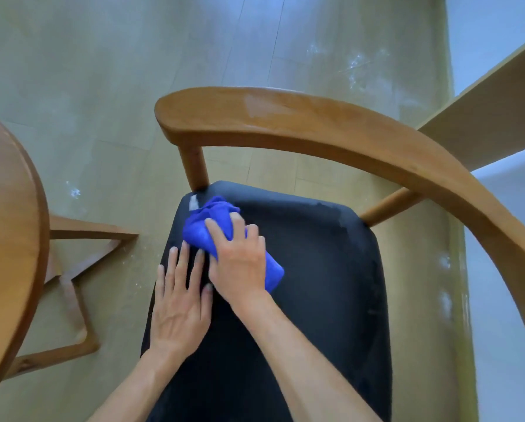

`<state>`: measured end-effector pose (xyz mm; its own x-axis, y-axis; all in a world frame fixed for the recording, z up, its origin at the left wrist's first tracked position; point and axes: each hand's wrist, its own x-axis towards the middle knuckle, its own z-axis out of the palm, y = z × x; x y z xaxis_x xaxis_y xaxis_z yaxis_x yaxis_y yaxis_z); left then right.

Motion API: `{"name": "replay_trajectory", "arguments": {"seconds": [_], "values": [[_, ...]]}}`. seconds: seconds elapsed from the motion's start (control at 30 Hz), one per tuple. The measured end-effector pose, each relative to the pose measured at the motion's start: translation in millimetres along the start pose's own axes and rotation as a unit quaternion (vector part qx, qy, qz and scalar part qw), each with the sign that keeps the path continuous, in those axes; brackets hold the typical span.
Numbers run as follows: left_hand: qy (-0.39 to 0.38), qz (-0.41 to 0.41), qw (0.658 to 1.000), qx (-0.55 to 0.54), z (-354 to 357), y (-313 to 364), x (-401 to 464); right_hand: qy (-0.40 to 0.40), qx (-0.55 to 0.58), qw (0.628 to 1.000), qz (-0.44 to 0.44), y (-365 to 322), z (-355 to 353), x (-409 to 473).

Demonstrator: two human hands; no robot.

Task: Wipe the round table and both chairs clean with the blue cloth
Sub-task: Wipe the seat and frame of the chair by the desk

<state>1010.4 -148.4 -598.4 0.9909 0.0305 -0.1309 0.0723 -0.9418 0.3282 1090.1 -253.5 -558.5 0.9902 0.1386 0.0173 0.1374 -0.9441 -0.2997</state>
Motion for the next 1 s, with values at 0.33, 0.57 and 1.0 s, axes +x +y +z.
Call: {"name": "replay_trajectory", "arguments": {"seconds": [0.33, 0.57, 1.0], "values": [[-0.058, 0.085, 0.992, 0.077, 10, 7, -63, 0.048, 0.003, 0.961, 0.274, 196, -63, -40], [-0.073, 0.082, 0.992, 0.067, 8, 4, -65, 0.066, -0.019, 0.948, 0.312, 65, -10, 29], [-0.066, 0.083, 0.993, 0.048, 9, 0, -63, -0.031, -0.026, 0.999, 0.006, 129, -38, 42]]}}
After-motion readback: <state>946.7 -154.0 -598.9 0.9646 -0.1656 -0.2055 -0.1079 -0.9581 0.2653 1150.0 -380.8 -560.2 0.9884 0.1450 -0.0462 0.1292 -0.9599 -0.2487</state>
